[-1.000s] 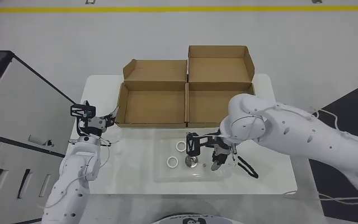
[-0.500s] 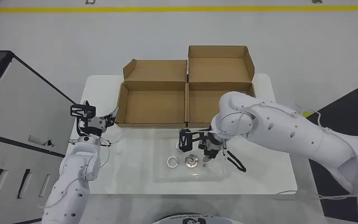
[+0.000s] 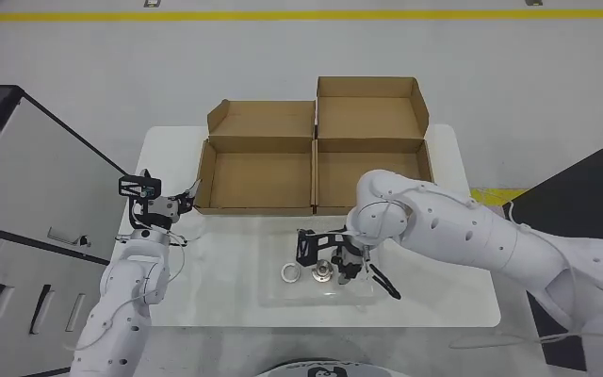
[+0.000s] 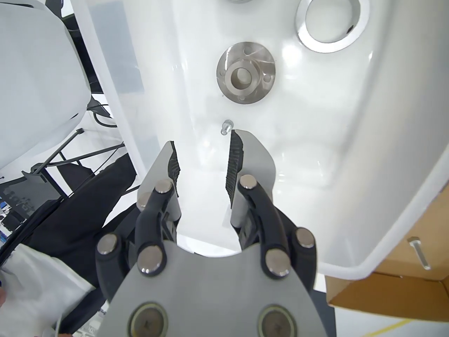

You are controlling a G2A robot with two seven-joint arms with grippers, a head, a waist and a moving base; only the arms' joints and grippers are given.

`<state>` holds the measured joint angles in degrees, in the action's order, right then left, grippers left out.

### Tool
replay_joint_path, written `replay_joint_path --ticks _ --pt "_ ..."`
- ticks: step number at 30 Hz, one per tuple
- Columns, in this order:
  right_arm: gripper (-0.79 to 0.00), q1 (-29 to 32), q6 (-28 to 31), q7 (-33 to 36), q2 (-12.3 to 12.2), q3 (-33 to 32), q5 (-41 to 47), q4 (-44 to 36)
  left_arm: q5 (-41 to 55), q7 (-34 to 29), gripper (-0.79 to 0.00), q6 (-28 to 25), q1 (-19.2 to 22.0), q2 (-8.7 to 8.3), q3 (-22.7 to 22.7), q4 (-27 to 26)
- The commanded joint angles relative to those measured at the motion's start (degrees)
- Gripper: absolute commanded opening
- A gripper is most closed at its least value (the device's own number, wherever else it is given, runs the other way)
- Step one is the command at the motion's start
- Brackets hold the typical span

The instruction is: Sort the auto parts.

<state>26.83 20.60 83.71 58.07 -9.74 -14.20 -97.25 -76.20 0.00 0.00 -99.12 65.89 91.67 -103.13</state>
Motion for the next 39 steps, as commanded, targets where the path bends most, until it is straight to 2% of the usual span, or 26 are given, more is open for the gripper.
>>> replay_joint_path --ticks 1,16,26,39 --pt "-0.437 0.26 -0.14 0.14 0.05 0.00 -0.28 0.28 0.00 0.00 0.000 0.00 0.00 0.00 0.00 0.00" --pt "-0.459 2.32 -0.78 0.77 0.92 0.00 -4.24 2.57 0.00 0.00 0.000 0.00 0.00 0.00 0.00 0.00" --pt "-0.483 3.19 -0.45 0.45 2.60 0.00 -5.89 5.27 0.00 0.00 0.000 0.00 0.00 0.00 0.00 0.00" --pt "-0.474 4.47 -0.78 0.78 4.48 0.00 -6.24 7.11 0.00 0.00 0.000 0.00 0.00 0.00 0.00 0.00"
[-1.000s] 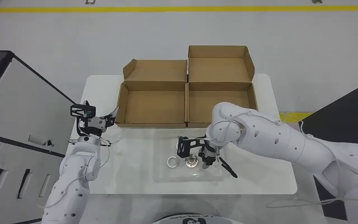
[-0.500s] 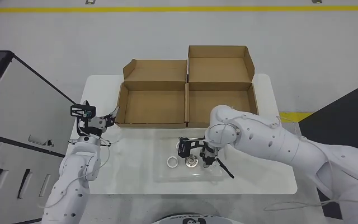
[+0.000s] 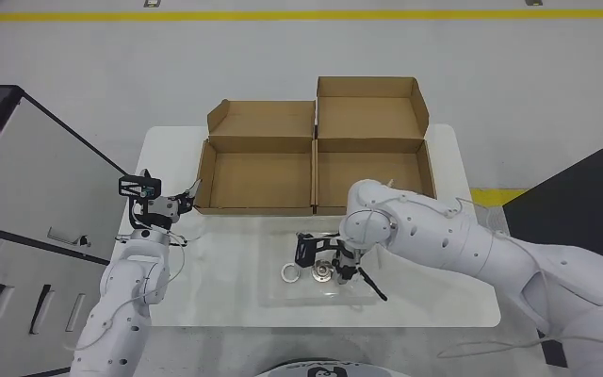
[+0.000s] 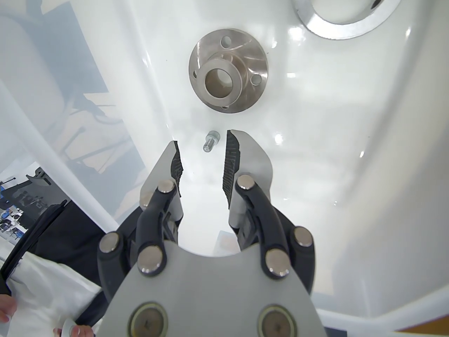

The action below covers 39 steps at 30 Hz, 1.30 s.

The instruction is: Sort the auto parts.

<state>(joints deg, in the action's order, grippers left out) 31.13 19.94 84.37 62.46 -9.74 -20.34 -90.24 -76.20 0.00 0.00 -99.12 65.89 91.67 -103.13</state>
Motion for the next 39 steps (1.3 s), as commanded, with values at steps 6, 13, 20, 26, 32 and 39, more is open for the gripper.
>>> replay_joint_path --ticks 6,13,20,26,32,39 --pt "-0.477 0.85 -0.67 0.67 0.53 0.00 -1.13 0.71 0.00 0.00 0.000 0.00 0.00 0.00 0.00 0.00" --pt "-0.483 1.30 -1.38 1.38 1.00 0.00 -2.39 1.46 0.00 0.00 0.000 0.00 0.00 0.00 0.00 0.00" --pt "-0.489 1.36 -1.43 1.43 1.38 0.00 -2.74 2.19 0.00 0.00 0.000 0.00 0.00 0.00 0.00 0.00" --pt "-0.508 1.45 -1.26 1.25 1.70 0.00 -2.64 2.70 0.00 0.00 0.000 0.00 0.00 0.00 0.00 0.00" --pt "-0.539 1.48 -1.17 1.16 1.98 0.00 -2.65 3.10 0.00 0.00 0.000 0.00 0.00 0.00 0.00 0.00" --pt "-0.554 1.80 -1.31 1.30 2.38 0.00 -2.57 3.50 0.00 0.00 0.000 0.00 0.00 0.00 0.00 0.00"
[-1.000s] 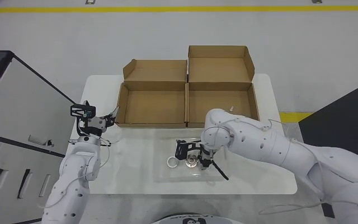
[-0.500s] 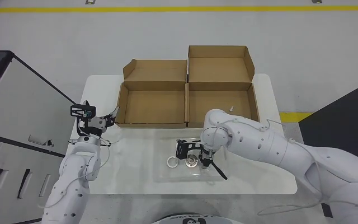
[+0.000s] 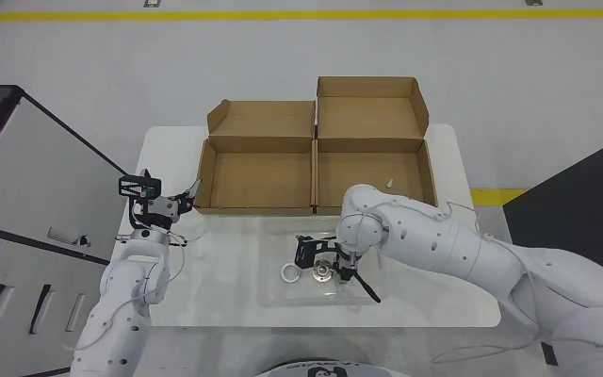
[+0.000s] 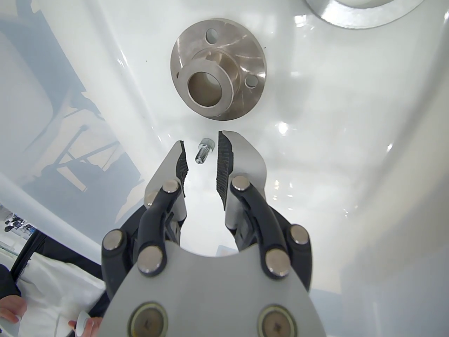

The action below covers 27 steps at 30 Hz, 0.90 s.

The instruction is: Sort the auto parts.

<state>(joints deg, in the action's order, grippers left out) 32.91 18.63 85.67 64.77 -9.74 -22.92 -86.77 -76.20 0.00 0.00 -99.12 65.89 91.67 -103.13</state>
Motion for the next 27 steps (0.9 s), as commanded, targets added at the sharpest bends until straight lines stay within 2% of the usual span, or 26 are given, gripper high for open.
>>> replay_joint_path --ticks 1,12,15,16,27 --pt "-0.557 0.04 -0.01 0.01 0.13 0.00 -0.02 0.07 0.00 0.00 0.000 0.00 0.00 0.00 0.00 0.00" --pt "-0.640 0.14 -0.69 0.69 0.69 0.00 -0.16 0.96 0.00 0.00 0.000 0.00 0.00 0.00 0.00 0.00" --pt "-0.705 0.06 -0.92 0.92 0.79 0.00 -0.17 1.00 0.00 0.00 0.000 0.00 0.00 0.00 0.00 0.00" --pt "-0.785 0.02 -0.94 0.94 0.82 0.00 -0.22 1.00 0.00 0.00 0.000 0.00 0.00 0.00 0.00 0.00" --pt "-0.785 -1.19 -1.14 1.14 0.10 0.00 0.78 0.46 0.00 0.00 0.000 0.00 0.00 0.00 0.00 0.00"
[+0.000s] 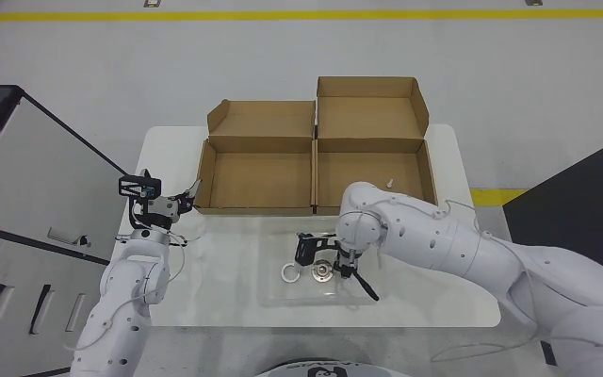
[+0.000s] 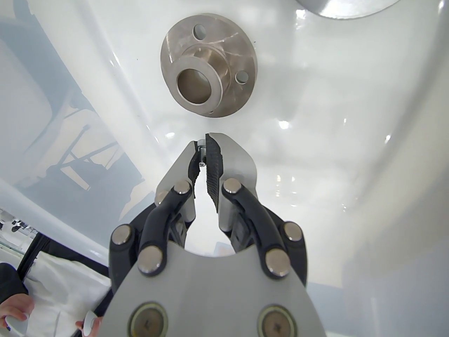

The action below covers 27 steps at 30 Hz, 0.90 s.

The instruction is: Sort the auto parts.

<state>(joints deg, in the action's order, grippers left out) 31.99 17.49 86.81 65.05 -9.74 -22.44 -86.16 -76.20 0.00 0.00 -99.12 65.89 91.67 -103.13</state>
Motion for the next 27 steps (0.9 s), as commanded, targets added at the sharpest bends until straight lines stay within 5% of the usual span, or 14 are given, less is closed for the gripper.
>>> replay_joint_path --ticks 1,15,27 --pt "-0.785 -0.56 0.07 -0.07 -0.36 0.00 0.82 -0.38 0.00 0.00 0.000 0.00 0.00 0.00 0.00 0.00" --pt "-0.785 -7.49 0.94 -0.95 -4.60 -0.15 12.21 -5.68 0.00 0.00 0.000 0.00 0.00 0.00 0.00 0.00" --pt "-0.785 -9.82 4.92 -4.93 -12.25 -4.66 24.92 -7.71 0.00 0.00 0.000 0.00 0.00 0.00 0.00 0.00"
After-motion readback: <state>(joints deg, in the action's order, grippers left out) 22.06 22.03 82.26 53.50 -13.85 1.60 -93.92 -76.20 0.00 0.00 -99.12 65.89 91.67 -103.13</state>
